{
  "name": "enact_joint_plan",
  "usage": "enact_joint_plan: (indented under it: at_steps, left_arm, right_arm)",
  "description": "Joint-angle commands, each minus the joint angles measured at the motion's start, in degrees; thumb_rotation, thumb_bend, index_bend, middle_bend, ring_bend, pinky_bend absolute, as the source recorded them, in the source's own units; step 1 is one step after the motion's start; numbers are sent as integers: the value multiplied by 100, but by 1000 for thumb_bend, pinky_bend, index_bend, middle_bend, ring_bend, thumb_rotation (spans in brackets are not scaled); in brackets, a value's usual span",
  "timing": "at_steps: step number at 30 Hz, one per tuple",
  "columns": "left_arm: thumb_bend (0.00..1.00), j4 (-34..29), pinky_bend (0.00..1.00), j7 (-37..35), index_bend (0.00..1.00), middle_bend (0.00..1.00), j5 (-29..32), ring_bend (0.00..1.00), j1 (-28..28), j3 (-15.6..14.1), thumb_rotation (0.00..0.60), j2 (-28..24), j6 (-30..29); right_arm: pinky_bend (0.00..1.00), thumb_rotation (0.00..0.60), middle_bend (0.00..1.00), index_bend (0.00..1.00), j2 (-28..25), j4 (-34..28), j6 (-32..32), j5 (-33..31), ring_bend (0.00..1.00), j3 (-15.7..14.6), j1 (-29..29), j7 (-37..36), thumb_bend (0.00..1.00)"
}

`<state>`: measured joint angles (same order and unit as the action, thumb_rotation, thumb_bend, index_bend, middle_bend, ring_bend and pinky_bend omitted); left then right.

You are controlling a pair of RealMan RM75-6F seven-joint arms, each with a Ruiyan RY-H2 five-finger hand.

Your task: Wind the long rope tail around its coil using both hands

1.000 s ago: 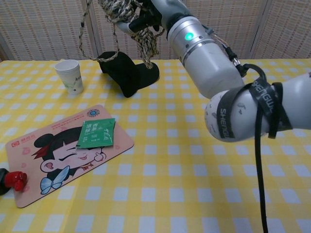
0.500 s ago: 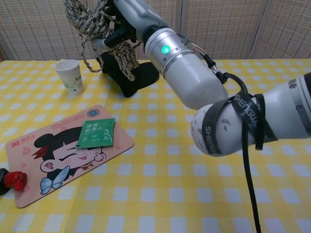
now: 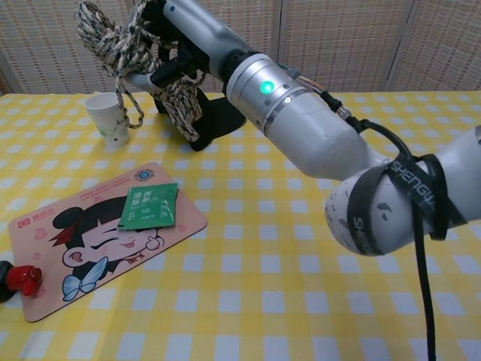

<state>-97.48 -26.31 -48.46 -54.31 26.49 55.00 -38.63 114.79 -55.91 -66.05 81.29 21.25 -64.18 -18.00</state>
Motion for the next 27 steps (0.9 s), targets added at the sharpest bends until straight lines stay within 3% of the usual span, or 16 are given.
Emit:
enact_joint_plan:
  at_steps: [1,11,27]
  left_arm:
    - [446,209,1000,173,736,1000,267,1000,-63,-107,600,88,47]
    - [447,807,1000,573,736,1000,973,1000,-37,-420,600,216,118]
    - [446,1392,1000,1265,734,1000,1195,1000,220,-1006,600,462,141]
  right_arm:
    - [764,600,679,862,-104,-69,-137,243,590,-152,62,-407,1000]
    - [764,600,689,867,-349,-214,-553,584,595,-439,388,-1181,998]
    - [764,600,697,868,-815,-628,-1099,523,606,-336,928,-1677,996]
